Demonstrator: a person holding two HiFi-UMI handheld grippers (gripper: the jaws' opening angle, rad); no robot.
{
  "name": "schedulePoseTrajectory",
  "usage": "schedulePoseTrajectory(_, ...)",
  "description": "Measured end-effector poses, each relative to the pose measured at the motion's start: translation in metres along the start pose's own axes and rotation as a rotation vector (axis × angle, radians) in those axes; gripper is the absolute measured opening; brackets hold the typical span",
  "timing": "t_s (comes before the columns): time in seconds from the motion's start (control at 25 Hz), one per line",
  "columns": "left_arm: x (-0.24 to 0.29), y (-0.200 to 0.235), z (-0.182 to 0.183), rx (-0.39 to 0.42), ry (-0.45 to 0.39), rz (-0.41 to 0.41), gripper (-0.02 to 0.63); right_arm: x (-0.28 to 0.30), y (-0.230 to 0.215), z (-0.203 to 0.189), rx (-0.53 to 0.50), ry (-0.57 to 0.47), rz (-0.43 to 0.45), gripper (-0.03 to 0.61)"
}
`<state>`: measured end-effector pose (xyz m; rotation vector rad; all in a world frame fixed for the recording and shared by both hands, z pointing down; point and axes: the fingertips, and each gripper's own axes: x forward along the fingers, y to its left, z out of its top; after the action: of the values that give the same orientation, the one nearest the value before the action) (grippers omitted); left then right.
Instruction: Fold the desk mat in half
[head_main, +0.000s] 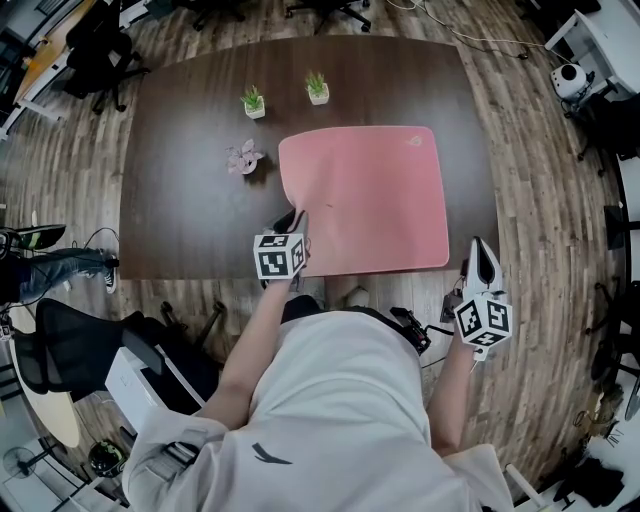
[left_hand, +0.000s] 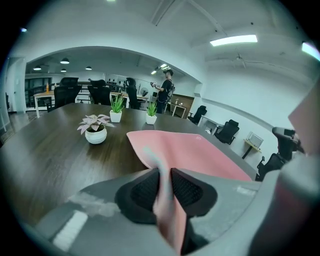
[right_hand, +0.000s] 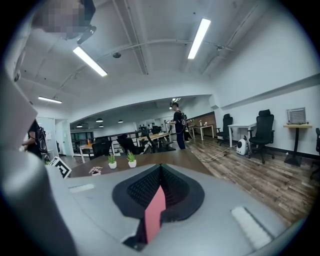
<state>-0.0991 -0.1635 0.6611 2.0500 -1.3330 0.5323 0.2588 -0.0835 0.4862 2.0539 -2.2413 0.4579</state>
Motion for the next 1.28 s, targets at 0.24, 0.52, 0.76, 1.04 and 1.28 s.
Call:
schedulePoseTrajectory(0.24, -0.003, -0.011, 0.006, 0.024, -0.012, -0.025, 0.083, -0.004, -0.001, -0.001, 0.004, -0.002, -0.004, 0.002)
schedulePoseTrajectory(0.52, -0.009, -0.036, 0.025, -0.010, -0.069, -0.105, 0.077, -0.010, -0.003, 0.000, 0.003, -0.006, -0.008, 0.002)
schedulePoseTrajectory(0.76, -0.007, -0.075, 0.050, 0.010, -0.107, -0.204, 0.077, -0.014, -0.005, 0.001, 0.003, -0.010, -0.020, 0.002)
schedulePoseTrajectory(1.04, 0.013, -0.118, 0.059, 0.064, -0.094, -0.305, 0.075, -0.027, -0.017, -0.003, 0.011, -0.010, -0.057, 0.002)
schedulePoseTrajectory(1.28, 0.034, -0.164, 0.071, 0.104, -0.081, -0.395, 0.075, -0.040, -0.035, -0.006, 0.028, -0.005, -0.107, 0.002)
